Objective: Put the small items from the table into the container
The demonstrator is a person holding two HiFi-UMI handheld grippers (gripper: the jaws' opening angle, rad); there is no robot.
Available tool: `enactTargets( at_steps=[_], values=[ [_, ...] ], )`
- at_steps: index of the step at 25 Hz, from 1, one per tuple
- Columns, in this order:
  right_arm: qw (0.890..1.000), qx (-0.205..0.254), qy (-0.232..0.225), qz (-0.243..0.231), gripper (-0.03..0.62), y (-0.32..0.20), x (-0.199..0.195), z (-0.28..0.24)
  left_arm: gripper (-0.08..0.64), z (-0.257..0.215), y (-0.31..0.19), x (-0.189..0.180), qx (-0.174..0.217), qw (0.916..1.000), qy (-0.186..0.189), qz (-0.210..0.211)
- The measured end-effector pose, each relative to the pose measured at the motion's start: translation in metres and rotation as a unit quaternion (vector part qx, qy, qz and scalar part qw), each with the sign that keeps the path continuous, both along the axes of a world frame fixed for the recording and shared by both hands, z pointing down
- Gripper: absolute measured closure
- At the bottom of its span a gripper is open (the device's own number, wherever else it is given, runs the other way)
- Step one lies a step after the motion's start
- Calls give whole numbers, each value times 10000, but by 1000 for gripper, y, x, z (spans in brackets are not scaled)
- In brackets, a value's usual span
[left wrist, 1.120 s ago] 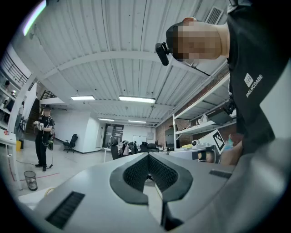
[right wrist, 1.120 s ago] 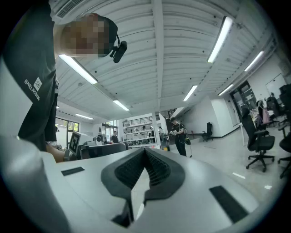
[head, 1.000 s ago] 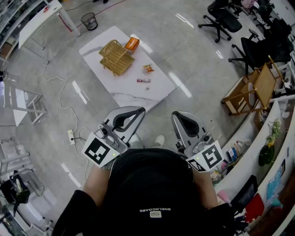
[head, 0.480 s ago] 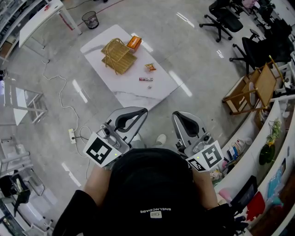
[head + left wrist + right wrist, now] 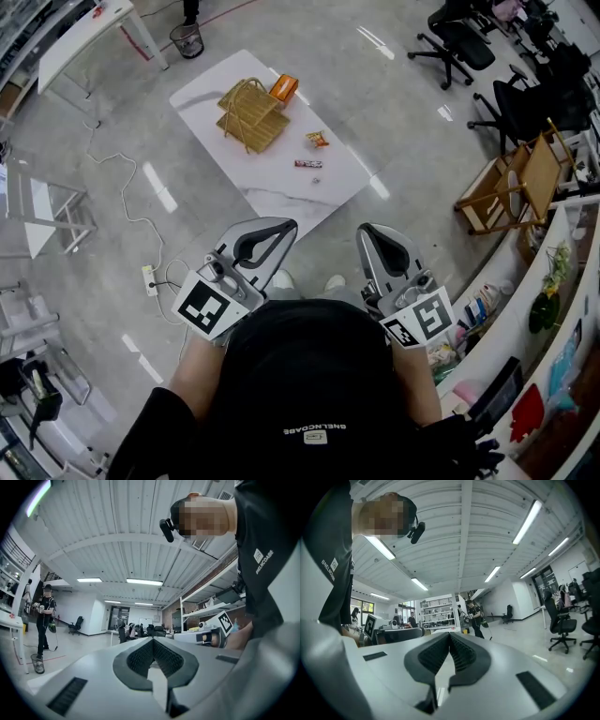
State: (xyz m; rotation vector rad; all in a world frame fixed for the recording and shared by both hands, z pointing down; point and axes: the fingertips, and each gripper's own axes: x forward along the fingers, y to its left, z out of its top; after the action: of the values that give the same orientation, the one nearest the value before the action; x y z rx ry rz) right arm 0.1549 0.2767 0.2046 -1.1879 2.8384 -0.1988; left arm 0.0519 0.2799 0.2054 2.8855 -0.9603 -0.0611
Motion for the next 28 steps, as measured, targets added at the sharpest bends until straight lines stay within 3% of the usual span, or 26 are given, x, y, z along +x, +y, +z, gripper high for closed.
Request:
enactTargets(
  at_steps=[6, 17, 28],
  values=[
    [9999, -133, 49, 41, 583, -5, -22, 8, 557, 12, -6, -30, -110, 9999, 16, -41],
    [9996, -271, -101, 12, 583, -41, -32, 17, 557, 26, -33, -44, -243, 9995, -16, -208],
    [9983, -470, -209, -277, 583, -114, -21, 32, 557, 36, -98, -32, -309, 9982, -69, -518]
  ],
)
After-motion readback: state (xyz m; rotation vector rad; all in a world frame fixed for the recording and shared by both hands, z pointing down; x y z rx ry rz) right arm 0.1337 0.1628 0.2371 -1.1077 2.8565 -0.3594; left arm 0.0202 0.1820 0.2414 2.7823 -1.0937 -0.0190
